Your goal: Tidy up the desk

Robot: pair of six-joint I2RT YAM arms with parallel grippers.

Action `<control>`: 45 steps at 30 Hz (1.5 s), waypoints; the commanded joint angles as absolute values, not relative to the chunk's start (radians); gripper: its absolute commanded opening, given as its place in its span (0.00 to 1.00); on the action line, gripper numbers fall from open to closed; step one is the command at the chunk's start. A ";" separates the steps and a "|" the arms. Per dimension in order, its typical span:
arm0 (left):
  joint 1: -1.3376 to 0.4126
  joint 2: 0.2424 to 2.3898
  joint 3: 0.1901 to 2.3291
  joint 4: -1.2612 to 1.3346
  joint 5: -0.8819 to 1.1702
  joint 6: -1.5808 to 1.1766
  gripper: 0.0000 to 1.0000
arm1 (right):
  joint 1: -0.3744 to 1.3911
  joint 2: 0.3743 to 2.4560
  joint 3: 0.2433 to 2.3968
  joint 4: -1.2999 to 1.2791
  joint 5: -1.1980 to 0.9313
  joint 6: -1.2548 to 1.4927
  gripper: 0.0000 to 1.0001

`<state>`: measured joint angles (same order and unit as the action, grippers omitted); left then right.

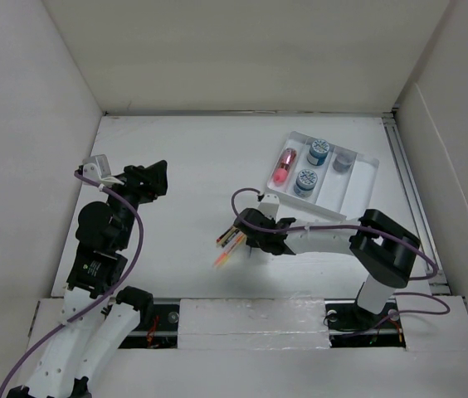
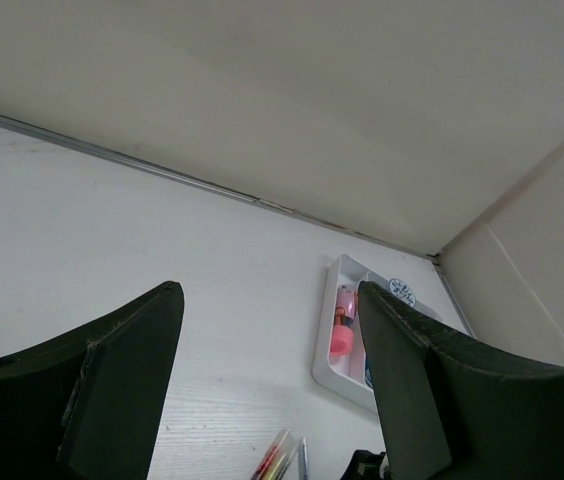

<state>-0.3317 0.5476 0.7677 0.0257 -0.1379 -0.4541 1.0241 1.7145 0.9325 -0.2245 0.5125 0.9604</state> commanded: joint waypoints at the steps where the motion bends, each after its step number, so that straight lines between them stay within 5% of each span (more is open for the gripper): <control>1: -0.331 0.551 0.778 0.083 -0.129 -0.449 0.66 | 1.028 1.723 0.917 -0.305 0.572 0.989 0.28; 4: -0.331 0.554 0.781 0.080 -0.123 -0.451 0.66 | 1.028 1.727 0.925 -0.276 0.571 0.973 0.28; 5: -0.331 0.549 0.778 0.083 -0.115 -0.453 0.66 | 1.028 1.729 0.927 -0.272 0.569 0.963 0.17; 8: -0.331 0.552 0.778 0.083 -0.127 -0.453 0.66 | 1.019 1.706 0.940 -0.271 0.578 0.965 0.04; 22: -0.341 0.531 0.767 0.113 -0.026 -0.465 0.66 | 0.764 1.251 0.760 -0.227 0.632 0.888 0.02; 30: -0.367 0.569 0.816 0.109 0.199 -0.502 0.66 | 0.312 1.080 0.678 -0.131 0.490 0.763 0.04; 37: -0.377 0.568 0.899 -0.028 0.342 -0.495 0.67 | -0.042 1.270 0.787 -0.079 0.230 0.683 0.04; 45: -0.387 0.430 0.775 -0.106 0.331 -0.486 0.67 | -0.173 1.474 0.954 -0.141 0.110 0.575 0.03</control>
<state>-0.3805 0.4519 0.8021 -0.0803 0.3077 -0.4911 -0.1535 1.4445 0.8783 -0.1352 0.1947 0.6403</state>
